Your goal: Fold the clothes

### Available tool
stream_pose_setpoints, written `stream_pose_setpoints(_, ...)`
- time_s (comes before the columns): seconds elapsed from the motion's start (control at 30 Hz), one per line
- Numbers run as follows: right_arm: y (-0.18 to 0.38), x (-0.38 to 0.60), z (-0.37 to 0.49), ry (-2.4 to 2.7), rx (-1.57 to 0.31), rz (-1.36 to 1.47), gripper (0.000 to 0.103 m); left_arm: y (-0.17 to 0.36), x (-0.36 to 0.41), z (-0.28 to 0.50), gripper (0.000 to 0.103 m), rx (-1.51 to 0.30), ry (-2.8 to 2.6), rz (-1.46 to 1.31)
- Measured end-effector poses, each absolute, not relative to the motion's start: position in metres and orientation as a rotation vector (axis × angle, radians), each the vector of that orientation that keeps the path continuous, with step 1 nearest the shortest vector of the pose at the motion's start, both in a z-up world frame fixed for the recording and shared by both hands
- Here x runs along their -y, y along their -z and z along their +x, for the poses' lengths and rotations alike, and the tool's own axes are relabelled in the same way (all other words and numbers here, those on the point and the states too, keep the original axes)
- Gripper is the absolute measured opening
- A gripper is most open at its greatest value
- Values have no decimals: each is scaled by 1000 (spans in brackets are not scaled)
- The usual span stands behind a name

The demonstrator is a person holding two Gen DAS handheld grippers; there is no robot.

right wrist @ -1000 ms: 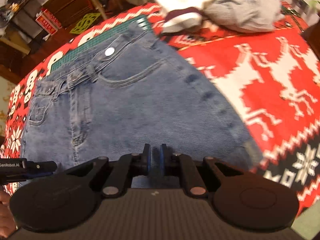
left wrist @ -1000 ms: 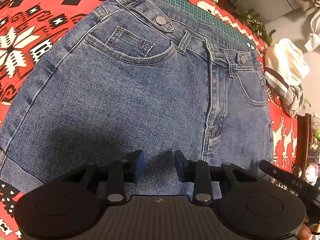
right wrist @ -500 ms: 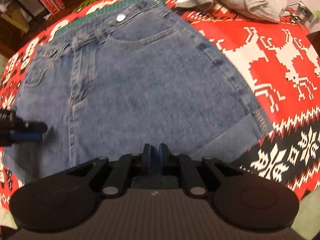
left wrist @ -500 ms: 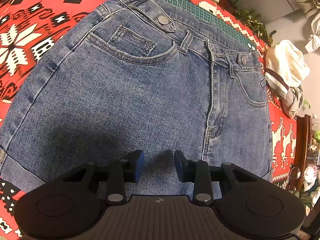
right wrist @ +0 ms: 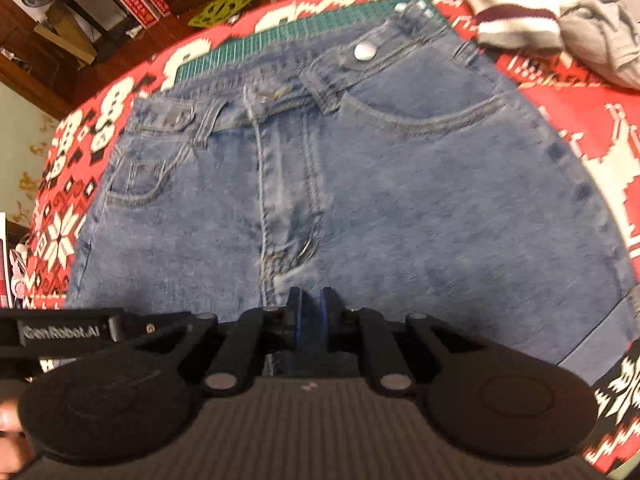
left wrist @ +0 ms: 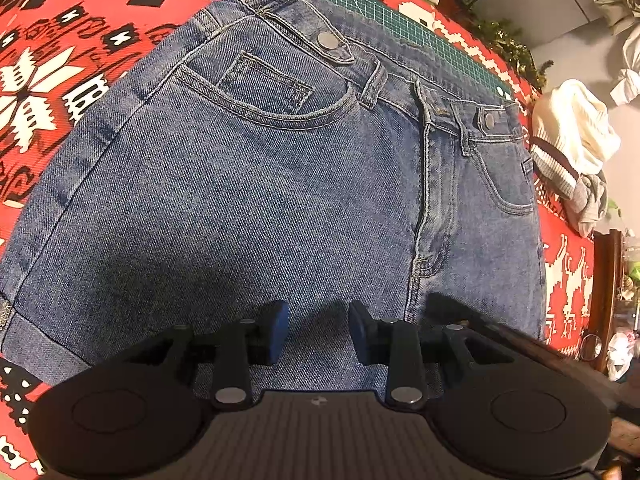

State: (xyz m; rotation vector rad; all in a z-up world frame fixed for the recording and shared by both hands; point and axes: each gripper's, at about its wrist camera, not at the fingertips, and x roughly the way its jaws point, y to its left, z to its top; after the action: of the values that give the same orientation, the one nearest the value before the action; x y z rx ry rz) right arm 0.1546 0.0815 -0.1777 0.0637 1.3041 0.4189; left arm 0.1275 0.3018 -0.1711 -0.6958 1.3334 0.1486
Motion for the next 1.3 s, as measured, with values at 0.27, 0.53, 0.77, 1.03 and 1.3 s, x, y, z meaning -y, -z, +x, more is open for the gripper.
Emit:
stream_pose_setpoints(0.27, 182, -80, 118, -446, -1305, -11, 9, 171, -302, 128, 33, -1344, -137, -710)
stream_pose_setpoints(0.53, 177, -57, 77, -476, -1327, -93, 9, 172, -301, 127, 33, -1347, -142, -702)
stream_pose_setpoints(0.77, 154, -41, 92, -499, -1286, -42, 10, 168, -305, 126, 33, -1319, -126, -705)
stream_pose_setpoints(1.03, 151, -24, 147, -489, -1201, 140, 10, 157, -304, 125, 33, -1152, -79, -641)
stream_pose_setpoints(1.3, 174, -18, 164, -484, -1208, 148, 10, 158, -289, 151, 6, -1113, -39, -592)
